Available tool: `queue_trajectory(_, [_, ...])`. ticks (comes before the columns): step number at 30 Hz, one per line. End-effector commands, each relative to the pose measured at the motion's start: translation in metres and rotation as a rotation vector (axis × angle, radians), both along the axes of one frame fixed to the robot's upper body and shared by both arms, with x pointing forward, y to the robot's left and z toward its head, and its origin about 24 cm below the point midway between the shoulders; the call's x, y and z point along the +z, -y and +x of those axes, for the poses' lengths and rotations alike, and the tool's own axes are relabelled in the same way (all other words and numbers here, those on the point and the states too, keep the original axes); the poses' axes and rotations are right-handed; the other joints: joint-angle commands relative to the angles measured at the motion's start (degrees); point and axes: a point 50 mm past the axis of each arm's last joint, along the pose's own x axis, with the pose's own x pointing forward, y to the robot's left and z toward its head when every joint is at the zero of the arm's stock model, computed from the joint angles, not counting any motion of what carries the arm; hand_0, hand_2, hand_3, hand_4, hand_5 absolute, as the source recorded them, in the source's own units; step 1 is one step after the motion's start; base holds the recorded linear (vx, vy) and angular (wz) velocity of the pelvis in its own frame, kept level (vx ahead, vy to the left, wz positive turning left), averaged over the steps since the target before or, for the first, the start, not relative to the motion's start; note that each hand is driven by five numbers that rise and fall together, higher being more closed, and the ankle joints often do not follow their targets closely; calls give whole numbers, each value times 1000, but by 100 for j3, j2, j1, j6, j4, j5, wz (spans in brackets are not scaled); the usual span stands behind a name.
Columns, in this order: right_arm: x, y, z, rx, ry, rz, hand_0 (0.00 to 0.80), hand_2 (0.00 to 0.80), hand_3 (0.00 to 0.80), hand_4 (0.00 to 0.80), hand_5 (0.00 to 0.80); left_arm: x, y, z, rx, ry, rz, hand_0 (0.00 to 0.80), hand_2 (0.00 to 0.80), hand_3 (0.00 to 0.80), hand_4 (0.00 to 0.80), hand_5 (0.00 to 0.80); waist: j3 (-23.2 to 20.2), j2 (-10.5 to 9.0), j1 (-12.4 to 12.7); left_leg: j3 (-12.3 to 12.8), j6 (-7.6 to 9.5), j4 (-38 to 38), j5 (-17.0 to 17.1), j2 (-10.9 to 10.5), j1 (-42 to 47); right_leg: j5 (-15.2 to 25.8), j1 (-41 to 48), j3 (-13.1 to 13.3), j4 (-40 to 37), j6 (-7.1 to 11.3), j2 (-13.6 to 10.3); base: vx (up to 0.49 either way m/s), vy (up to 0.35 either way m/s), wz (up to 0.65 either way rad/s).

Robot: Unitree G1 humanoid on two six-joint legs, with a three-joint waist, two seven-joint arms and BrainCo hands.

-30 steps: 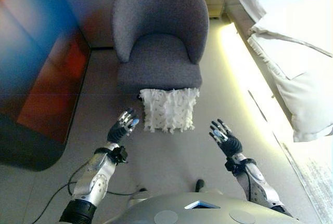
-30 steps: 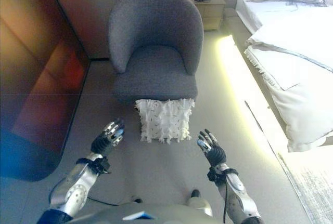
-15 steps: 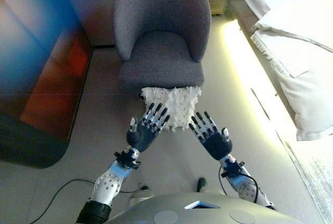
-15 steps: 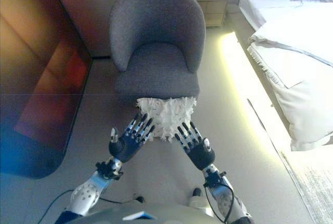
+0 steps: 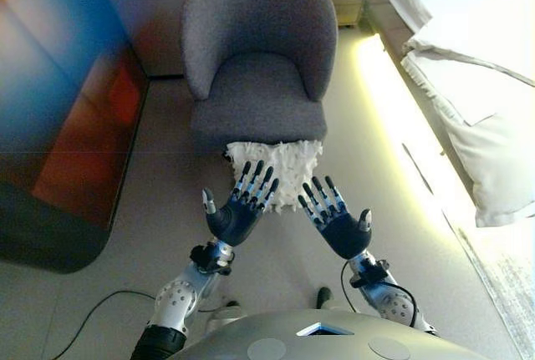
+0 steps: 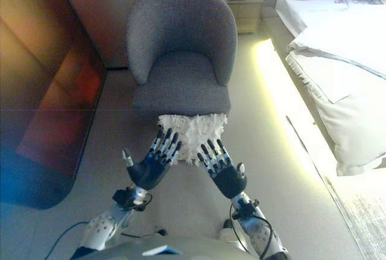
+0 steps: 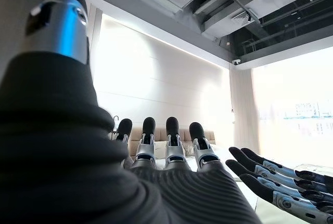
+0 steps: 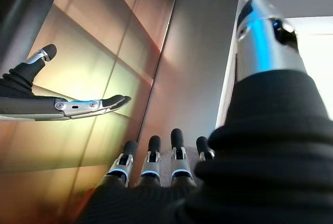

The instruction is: Pick up the cushion and take it to the sofa

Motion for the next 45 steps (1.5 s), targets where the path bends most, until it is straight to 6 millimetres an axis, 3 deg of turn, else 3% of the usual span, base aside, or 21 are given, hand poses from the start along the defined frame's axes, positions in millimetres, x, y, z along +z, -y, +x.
queue_trajectory(1, [13, -9, 9, -7, 74, 79, 0, 0, 0, 0, 0, 14, -1, 11, 28, 72, -57, 0, 0, 0, 0, 0, 125, -183, 70, 57, 341, 310, -285, -253, -204, -412, 245, -353, 262, 93, -84, 0, 0, 0])
queue_trajectory(5, [11, -7, 10, -16, 56, 5, 0, 0, 0, 0, 0, 9, -4, 12, 45, 51, 35, 0, 0, 0, 0, 0, 150, -184, 66, 46, 331, 303, -281, -251, -174, -411, 272, -371, 265, 95, -84, 0, 0, 0])
queue_trajectory(9, [3, 15, 20, -128, -17, -485, 0, 0, 0, 0, 0, 3, -35, 23, 194, 23, 580, 0, 0, 0, 0, 0, 168, -185, 74, -6, 327, 292, -240, -270, -206, -386, 246, -373, 263, 97, -76, 0, 0, 0])
queue_trajectory(14, [9, 43, 27, -262, -5, -990, 0, 0, 0, 0, 0, 8, -66, 33, 331, 38, 1140, 0, 0, 0, 0, 0, 165, -211, 51, -91, 356, 210, -176, -297, -205, -355, 252, -324, 209, 76, -39, 0, 0, 0])
queue_trajectory(20, [14, 57, 38, -328, 70, -1435, 0, 0, 0, 0, 0, 7, -84, 41, 388, 79, 1540, 0, 0, 0, 0, 0, 185, -202, 33, -127, 374, 163, -149, -307, -180, -326, 271, -270, 189, 77, -27, 0, 0, 0])
queue_trajectory(23, [16, 59, 41, -341, 57, -1438, 0, 0, 0, 0, 0, 9, -89, 43, 392, 97, 1607, 0, 0, 0, 0, 0, 212, -209, 32, -129, 374, 159, -152, -305, -168, -317, 282, -250, 187, 88, -33, 0, 0, 0])
queue_trajectory(29, [13, 59, 40, -356, -3, -1323, 0, 0, 0, 0, 0, 6, -85, 40, 384, 47, 1454, 0, 0, 0, 0, 0, 307, -223, 60, -103, 368, 219, -188, -293, -172, -291, 296, -272, 183, 110, -67, 0, 0, 0])
queue_trajectory(38, [7, 65, 35, -362, -52, -1261, 0, 0, 0, 0, 0, 4, -90, 31, 361, 70, 1421, 0, 0, 0, 0, 0, 429, -263, 82, -42, 429, 588, -353, -362, -365, -264, 182, -208, 296, 169, -219, 9, 87, -3])
queue_trajectory(42, [6, 68, 23, -351, -83, -1222, 0, 0, 0, 0, 0, 0, -97, 15, 329, 58, 1420, 0, 0, 0, 0, 0, 380, -261, 1, 19, 624, 651, -454, -452, -342, -313, -23, -60, 921, 199, -437, 83, 176, -8])
queue_trajectory(45, [5, 70, 22, -373, -87, -1183, 0, 0, 0, 0, 0, 3, -100, 20, 331, 95, 1435, 0, 0, 0, 0, 0, 549, -245, -36, 63, 869, 880, -532, -577, -536, 22, -549, 36, 2039, 148, -749, -40, 203, -15])
